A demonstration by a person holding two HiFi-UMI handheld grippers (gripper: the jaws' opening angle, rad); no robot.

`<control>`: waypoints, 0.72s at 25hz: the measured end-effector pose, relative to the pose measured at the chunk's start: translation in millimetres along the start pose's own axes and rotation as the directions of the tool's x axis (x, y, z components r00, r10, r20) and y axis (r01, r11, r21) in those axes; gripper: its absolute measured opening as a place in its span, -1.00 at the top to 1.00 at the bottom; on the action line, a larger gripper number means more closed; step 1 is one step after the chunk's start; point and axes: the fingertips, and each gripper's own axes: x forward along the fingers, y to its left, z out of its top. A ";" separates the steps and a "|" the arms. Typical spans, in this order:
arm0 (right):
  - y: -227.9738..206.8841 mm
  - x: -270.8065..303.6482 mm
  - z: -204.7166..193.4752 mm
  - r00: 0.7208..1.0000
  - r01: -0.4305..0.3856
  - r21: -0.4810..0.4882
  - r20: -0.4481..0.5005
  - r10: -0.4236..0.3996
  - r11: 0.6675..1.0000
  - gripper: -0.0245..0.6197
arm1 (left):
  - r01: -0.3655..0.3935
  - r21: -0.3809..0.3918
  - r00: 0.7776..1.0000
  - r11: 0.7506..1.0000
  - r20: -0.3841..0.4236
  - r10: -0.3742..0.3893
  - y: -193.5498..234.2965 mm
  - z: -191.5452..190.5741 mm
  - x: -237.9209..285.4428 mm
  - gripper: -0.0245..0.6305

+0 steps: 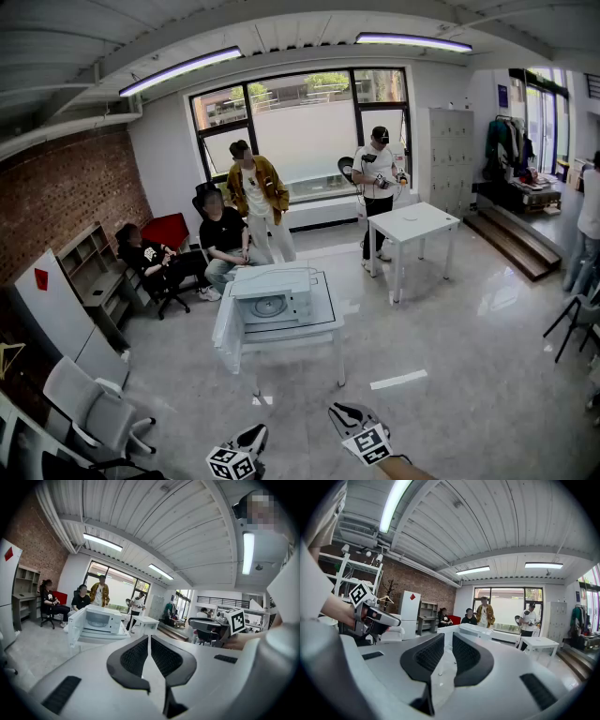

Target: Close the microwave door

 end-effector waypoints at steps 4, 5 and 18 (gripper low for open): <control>-3.1 3.5 -0.4 1.000 -0.006 0.017 0.009 0.006 1.000 0.74 | -0.005 0.001 1.000 1.000 -0.003 0.005 2.4 0.6 3.5 0.90; -3.7 3.9 -0.1 1.000 -0.011 0.033 0.015 0.011 0.999 0.74 | -0.007 0.003 1.000 1.000 -0.003 0.007 3.0 0.8 3.6 0.90; -6.3 5.5 1.5 0.998 -0.058 0.080 0.045 0.054 0.995 0.60 | -0.033 0.011 0.999 0.999 0.005 0.033 4.7 2.1 3.7 0.90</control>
